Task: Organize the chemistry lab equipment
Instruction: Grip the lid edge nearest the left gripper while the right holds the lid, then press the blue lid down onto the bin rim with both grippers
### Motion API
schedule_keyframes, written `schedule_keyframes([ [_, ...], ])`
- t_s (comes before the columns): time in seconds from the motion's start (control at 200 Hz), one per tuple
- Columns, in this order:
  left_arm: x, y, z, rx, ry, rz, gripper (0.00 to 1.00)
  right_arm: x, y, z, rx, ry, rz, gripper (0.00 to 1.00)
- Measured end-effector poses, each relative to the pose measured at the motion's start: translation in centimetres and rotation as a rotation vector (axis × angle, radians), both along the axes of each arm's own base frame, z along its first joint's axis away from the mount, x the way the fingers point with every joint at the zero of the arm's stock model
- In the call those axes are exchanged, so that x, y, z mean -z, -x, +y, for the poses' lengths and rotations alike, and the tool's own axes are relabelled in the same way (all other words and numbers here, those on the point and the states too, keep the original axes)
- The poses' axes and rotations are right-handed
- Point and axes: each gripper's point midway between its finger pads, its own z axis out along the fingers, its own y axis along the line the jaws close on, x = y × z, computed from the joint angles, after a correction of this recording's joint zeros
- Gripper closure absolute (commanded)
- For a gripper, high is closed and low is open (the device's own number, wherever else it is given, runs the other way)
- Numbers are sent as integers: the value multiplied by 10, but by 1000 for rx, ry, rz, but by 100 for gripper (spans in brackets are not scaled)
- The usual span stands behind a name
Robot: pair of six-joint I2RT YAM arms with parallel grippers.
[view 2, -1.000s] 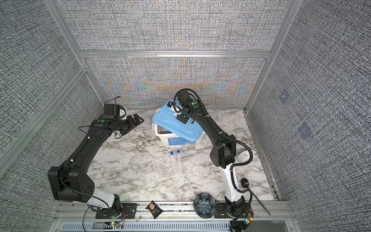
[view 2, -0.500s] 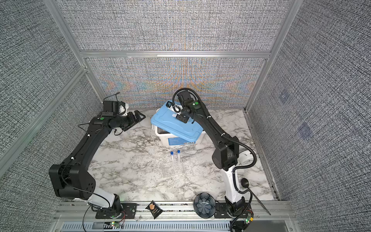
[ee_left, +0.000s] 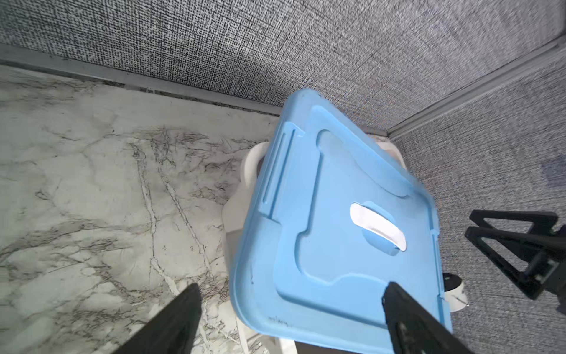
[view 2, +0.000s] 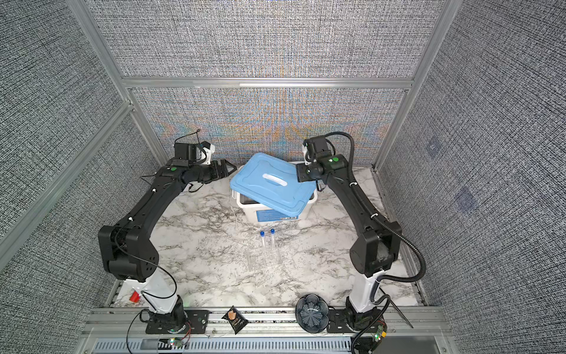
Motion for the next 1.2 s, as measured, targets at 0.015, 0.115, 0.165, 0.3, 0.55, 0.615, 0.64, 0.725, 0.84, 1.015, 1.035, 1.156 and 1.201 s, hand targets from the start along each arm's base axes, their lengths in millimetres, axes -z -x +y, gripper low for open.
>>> schedule_keyframes([
  [0.015,2,-1,-1,4,-11,2,6,4,1,-5,23,-6,11,35],
  [0.115,18,-3,-6,25,-85,22,6,19,6,-28,156,-54,58,36],
  [0.165,25,-3,-8,33,-114,30,7,23,6,-33,188,-76,67,36],
  [0.3,39,-2,-10,52,-148,54,12,35,-5,-31,209,-128,91,37],
  [0.55,50,-2,-16,83,-151,74,17,32,-52,-20,196,-148,68,45],
  [0.615,51,0,-18,88,-150,79,18,40,-55,-22,197,-124,86,50],
  [0.64,51,0,-19,91,-150,79,18,43,-56,-23,192,-116,89,52],
  [0.725,55,4,-19,92,-152,89,19,43,-56,-23,182,-99,88,58],
  [0.84,58,11,-17,89,-153,108,20,44,-57,-23,163,-87,79,60],
  [1.015,60,21,-17,89,-138,126,23,44,-64,-20,127,-77,47,63],
  [1.035,60,21,-17,89,-138,126,22,43,-65,-20,120,-73,42,63],
  [1.156,56,27,-16,90,-140,131,22,42,-69,-22,66,-36,16,64],
  [1.201,51,31,-14,91,-142,132,21,42,-70,-22,31,-32,9,64],
])
